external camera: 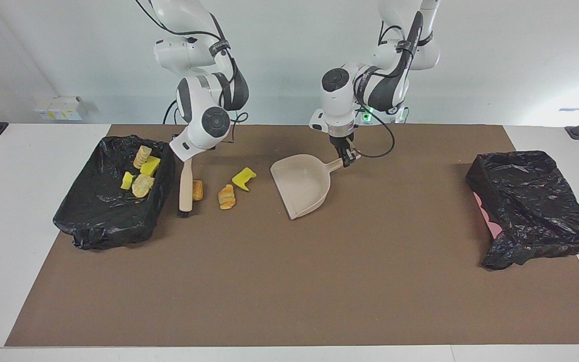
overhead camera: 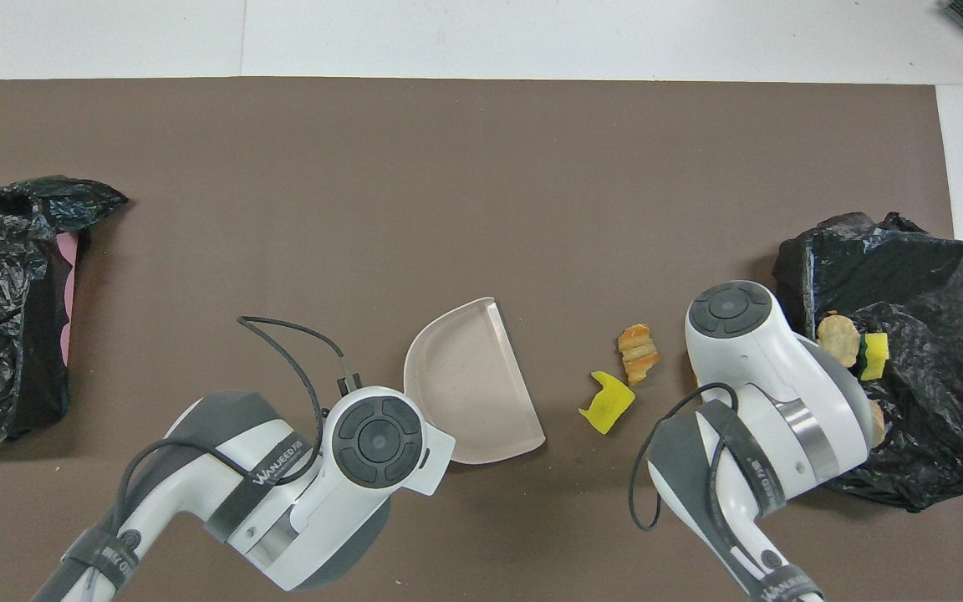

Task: Sweep and dump trash in bin
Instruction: 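Brush the chunks into the dustpan held by the left gripper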

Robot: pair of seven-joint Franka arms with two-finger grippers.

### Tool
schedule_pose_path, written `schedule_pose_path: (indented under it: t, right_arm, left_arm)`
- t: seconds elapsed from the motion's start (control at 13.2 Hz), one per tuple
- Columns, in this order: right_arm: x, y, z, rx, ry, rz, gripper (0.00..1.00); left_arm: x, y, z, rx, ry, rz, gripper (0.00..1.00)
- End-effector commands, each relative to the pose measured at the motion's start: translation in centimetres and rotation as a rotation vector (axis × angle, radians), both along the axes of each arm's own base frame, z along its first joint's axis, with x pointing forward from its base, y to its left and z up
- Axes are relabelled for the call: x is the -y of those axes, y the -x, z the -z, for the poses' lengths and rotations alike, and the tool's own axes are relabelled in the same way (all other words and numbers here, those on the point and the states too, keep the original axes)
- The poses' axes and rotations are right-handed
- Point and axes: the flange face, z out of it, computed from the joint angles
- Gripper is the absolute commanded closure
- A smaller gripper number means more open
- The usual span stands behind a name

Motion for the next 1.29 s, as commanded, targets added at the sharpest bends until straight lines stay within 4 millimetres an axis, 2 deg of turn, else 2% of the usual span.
schedule_pose_path:
  t: [0.0,0.15,0.3,0.76,0.98,1.21]
  right_arm:
    - [-0.7,1.5,-0.2,-0.015,-0.110,-0.042,1.00]
    - [-2.5,1.8,-0.4,-0.025,-0.184,-0.035,1.00]
    - [-4.7,0.9,-0.5,0.032,-0.237,-0.022,1.00]
    - [-7.7,-1.4,-0.8,0.133,-0.375,0.081,1.00]
    - [-11.4,-0.5,-1.5,0.135,-0.433,0.055,1.00]
    - [-15.2,0.9,-2.2,0.120,-0.489,0.030,1.00]
  left_arm:
    - [-0.1,0.0,0.3,0.014,0.009,-0.023,1.00]
    - [0.0,0.1,0.6,0.008,0.006,-0.022,1.00]
    - [0.2,0.1,1.4,-0.012,0.005,-0.020,1.00]
    - [0.3,0.1,1.4,-0.013,-0.004,-0.010,1.00]
    - [1.4,0.9,0.0,0.031,-0.101,0.057,1.00]
    - [1.6,1.4,0.2,0.041,-0.108,0.048,1.00]
